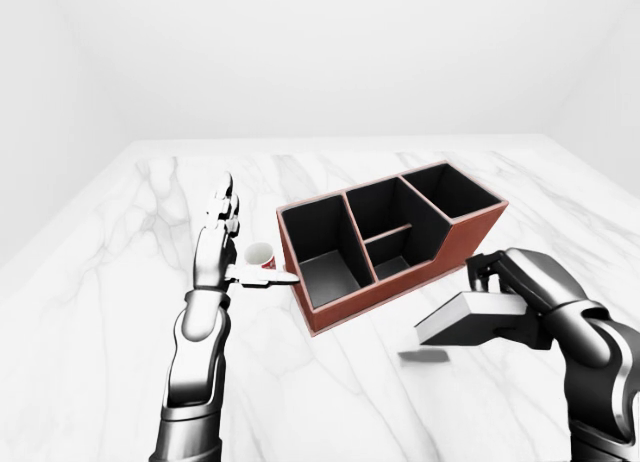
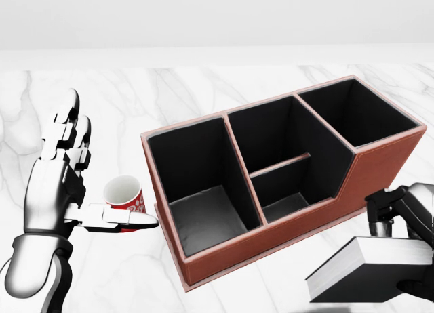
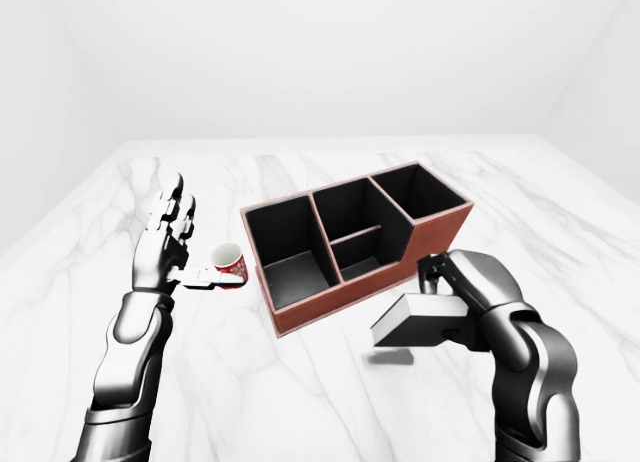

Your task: Pick up the book and place it in the left compartment of the caddy.

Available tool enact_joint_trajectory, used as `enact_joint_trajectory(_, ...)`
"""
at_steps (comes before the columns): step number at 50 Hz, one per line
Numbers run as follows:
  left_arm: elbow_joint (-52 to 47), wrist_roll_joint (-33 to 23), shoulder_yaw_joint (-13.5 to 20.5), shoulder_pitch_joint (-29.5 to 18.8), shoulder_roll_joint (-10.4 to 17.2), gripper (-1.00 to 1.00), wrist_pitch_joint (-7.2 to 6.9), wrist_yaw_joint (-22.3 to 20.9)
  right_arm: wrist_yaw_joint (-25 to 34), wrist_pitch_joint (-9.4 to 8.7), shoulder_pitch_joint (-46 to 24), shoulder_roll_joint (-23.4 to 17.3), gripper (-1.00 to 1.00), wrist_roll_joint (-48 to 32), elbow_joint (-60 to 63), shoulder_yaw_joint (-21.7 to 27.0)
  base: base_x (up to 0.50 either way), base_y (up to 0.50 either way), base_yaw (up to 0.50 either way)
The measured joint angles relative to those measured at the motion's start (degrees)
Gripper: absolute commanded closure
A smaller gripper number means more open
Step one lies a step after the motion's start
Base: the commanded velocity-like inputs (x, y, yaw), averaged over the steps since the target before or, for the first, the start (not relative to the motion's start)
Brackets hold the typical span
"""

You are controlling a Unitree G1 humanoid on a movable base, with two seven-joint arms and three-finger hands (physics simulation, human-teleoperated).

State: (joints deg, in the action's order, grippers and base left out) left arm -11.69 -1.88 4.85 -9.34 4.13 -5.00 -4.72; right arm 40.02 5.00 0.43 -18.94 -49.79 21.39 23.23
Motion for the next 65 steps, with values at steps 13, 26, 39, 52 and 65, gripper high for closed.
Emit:
enact_joint_trajectory(13,-0.6,-0.3,-0.2,0.4,-0.2,-1.00,0.00,0.0,0.0,0.00,-8.4,-2.4,1.00,4.7,3.7,-2.0,0.00,0.00,0.00)
enact_joint_trajectory(26,-2.2,-0.4,0.0,0.6,-0.1,-1.00,0.00,0.0,0.0,0.00,-20.4,-1.7,1.00,3.3,0.6,-10.5,0.00,0.00,0.00)
enact_joint_trajectory(39,-1.8,-0.2,0.4,0.5,0.1,-1.00,0.00,-0.2,0.0,0.00,-30.4,1.3,1.00,1.1,-4.9,-17.0,0.00,0.00,0.00)
enact_joint_trajectory(52,0.6,0.2,1.1,-0.3,0.7,-1.00,0.00,-0.3,-0.5,0.00,-38.2,6.2,1.00,-3.9,-12.9,-22.3,0.00,0.00,0.00)
enact_joint_trajectory(65,2.0,0.7,1.5,-0.6,1.1,-1.00,0.00,-0.3,-2.8,0.00,-43.5,10.3,1.00,-8.3,-20.1,-25.4,0.00,0.00,0.00)
